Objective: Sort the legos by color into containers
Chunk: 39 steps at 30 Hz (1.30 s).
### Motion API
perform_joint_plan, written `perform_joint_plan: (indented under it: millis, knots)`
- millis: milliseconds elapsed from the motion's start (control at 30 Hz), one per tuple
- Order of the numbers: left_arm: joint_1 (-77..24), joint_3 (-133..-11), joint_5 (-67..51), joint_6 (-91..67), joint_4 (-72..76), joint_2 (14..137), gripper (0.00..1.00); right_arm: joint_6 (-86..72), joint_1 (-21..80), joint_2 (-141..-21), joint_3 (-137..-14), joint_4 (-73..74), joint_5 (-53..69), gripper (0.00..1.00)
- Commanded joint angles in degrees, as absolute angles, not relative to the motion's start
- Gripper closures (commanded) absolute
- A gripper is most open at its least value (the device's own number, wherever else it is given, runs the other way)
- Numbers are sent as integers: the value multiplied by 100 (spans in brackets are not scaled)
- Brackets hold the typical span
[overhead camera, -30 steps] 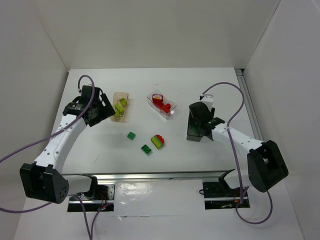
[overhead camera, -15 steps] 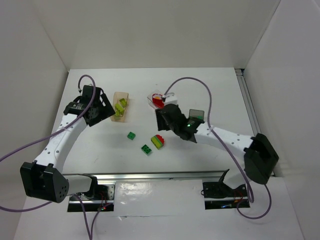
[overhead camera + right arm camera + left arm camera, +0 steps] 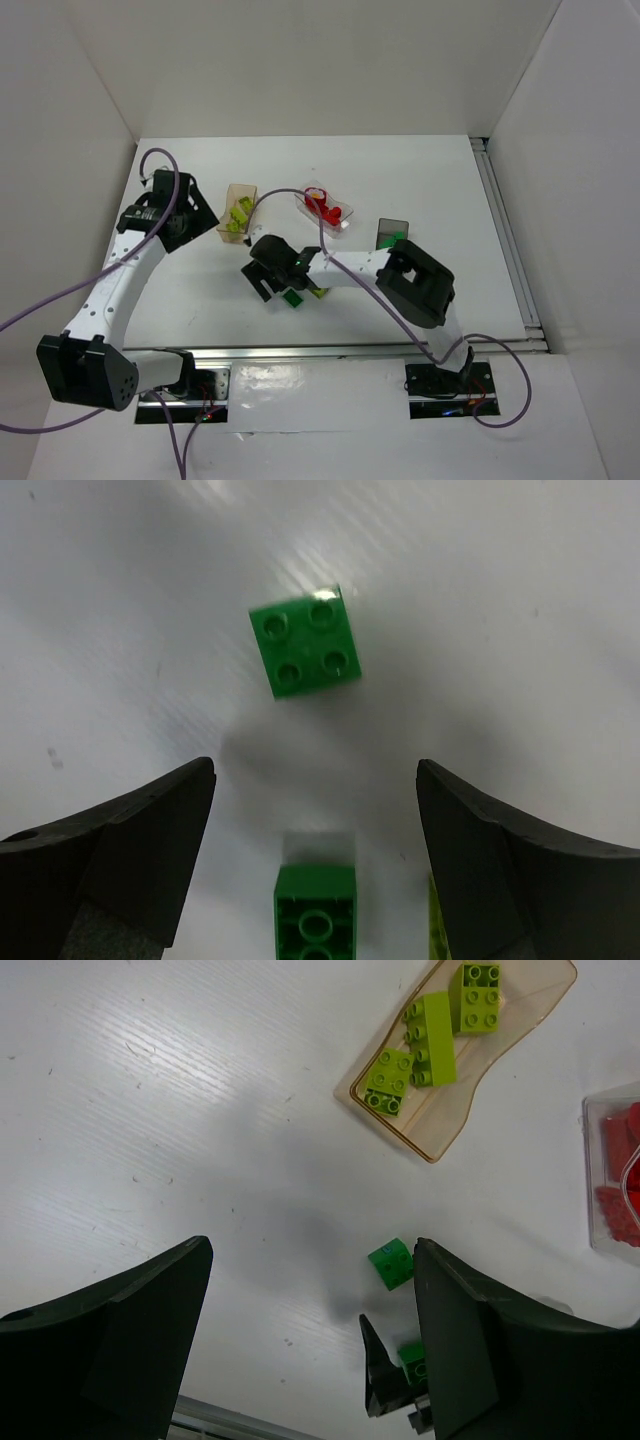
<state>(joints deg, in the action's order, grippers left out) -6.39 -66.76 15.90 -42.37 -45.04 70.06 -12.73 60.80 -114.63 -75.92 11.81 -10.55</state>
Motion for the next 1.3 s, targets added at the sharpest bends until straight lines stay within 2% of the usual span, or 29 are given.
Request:
perform_joint_plan:
  millis: [0, 33, 200, 233, 333, 367, 433, 533, 767, 900, 1100, 1267]
  knots:
    - [-537, -6786, 1617, -4245, -4553, 6873, 11, -976, 6047, -11889, -8295, 993, -1099, 11]
    - [-536, -6785, 1617, -4245, -4553, 6873, 11, -976, 6047, -11987, -8393, 993, -1168, 11]
    - [-483, -6785, 1617, -4192, -4553, 6873, 11, -1036, 5994, -12445, -8920, 993, -1354, 25]
    - [-483, -6785, 1617, -4192, -4553, 6873, 11, -1037, 5933, -12515, -8973, 993, -1354, 33]
    - [-483, -6732, 1617, -4192, -4553, 6873, 11, -1107, 5933, -12446, -8974, 932, -1354, 49]
    - [-431, -6732, 1565, -4192, -4553, 6873, 11, -1160, 5933, -12297, -8904, 932, -1354, 59]
    - [-431, -6732, 1564, -4192, -4553, 6873, 11, -1222, 5933, -11903, -8650, 879, -1563, 64]
    - [-431, -6680, 1504, -4192, -4500, 6873, 11, -1458, 5880, -11305, -8211, 722, -1941, 64]
    - [-431, -6627, 1266, -4192, -4395, 6873, 11, -2310, 5204, -8923, -5998, 614, -3039, 64]
    - [-431, -6627, 1204, -4192, -4342, 6873, 12, -2751, 4065, -7982, -5353, 949, -3111, 62]
    - [-431, -6627, 1151, -4140, -4289, 6926, 12, -2760, 2885, -7928, -5107, 1029, -2979, 56]
    - [-431, -6574, 1151, -4140, -4289, 6987, 12, -2585, 2418, -8305, -5238, 800, -2778, 54]
